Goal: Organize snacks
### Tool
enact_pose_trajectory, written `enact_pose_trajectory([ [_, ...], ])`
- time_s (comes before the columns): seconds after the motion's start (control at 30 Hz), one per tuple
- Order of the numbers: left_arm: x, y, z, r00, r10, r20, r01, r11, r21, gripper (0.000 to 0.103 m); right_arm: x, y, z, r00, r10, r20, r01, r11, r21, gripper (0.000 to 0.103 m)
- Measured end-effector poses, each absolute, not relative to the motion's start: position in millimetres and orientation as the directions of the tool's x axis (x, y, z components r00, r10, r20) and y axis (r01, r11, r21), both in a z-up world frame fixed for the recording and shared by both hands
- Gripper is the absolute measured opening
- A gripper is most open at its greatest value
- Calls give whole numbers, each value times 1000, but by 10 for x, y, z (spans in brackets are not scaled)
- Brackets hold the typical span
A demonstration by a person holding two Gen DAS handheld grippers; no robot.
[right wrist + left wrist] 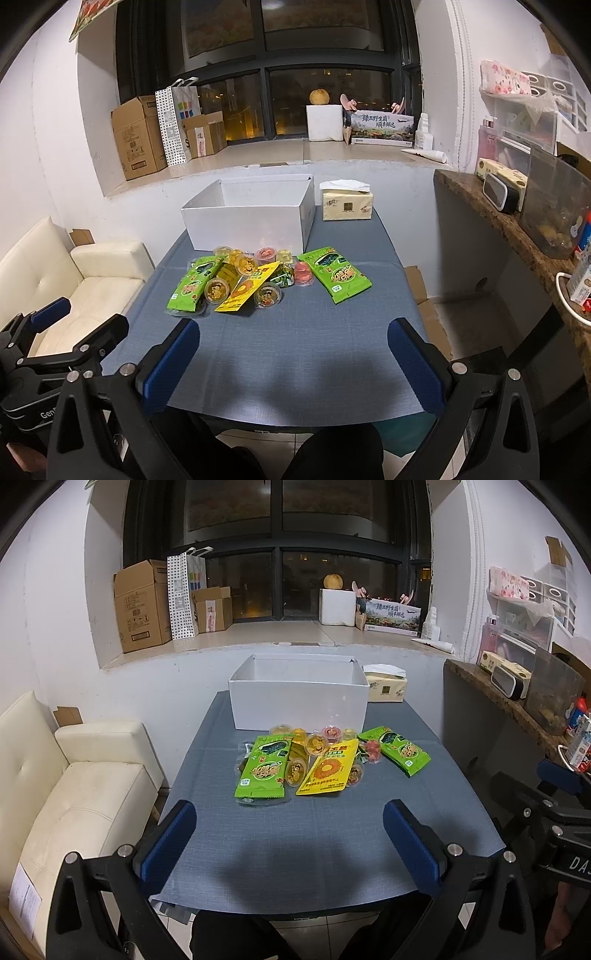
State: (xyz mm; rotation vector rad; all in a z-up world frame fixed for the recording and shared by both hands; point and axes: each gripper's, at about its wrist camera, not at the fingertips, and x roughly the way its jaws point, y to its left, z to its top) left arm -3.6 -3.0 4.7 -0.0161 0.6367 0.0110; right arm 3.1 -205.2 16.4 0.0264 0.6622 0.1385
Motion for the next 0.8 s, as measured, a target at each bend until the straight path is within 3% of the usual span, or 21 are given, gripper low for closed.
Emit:
enact_pose_trajectory([
  [0.8, -30, -44, 83, 806, 5, -592, -12, 1000, -8, 103, 20, -2057, 178, 781, 134, -610, -117, 991, 67, 103],
])
